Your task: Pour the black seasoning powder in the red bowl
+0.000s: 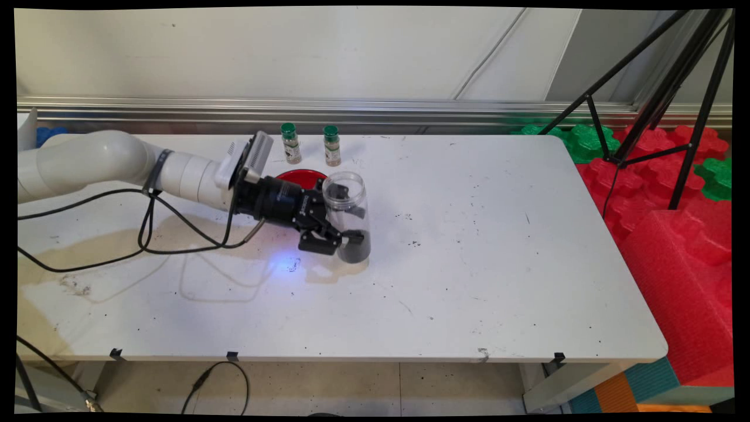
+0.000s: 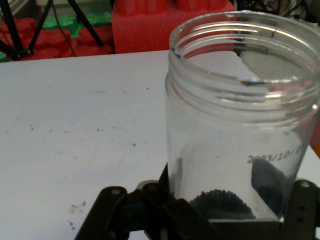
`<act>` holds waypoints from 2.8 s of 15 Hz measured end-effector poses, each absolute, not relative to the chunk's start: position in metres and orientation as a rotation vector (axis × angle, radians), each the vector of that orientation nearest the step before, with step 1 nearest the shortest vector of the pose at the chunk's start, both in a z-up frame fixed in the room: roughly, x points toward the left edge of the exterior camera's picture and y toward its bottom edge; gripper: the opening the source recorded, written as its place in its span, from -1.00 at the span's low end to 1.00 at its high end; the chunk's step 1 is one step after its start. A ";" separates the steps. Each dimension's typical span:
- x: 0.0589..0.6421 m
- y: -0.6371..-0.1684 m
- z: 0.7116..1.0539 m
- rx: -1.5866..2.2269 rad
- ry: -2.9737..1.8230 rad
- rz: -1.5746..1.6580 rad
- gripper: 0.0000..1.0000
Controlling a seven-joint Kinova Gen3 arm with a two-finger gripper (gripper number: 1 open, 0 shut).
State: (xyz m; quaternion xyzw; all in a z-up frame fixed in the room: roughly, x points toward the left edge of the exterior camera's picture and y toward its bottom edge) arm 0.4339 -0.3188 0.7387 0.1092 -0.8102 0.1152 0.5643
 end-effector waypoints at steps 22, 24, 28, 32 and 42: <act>0.478 -0.373 0.815 0.286 -1.820 0.482 -1.00; 0.485 -0.379 0.818 0.287 -1.824 0.510 -1.00; 0.504 -0.392 0.821 0.284 -1.852 0.578 -1.00; 0.521 -0.403 0.821 0.261 -1.891 0.649 -1.00; 0.552 -0.422 0.815 0.109 -2.003 0.842 -1.00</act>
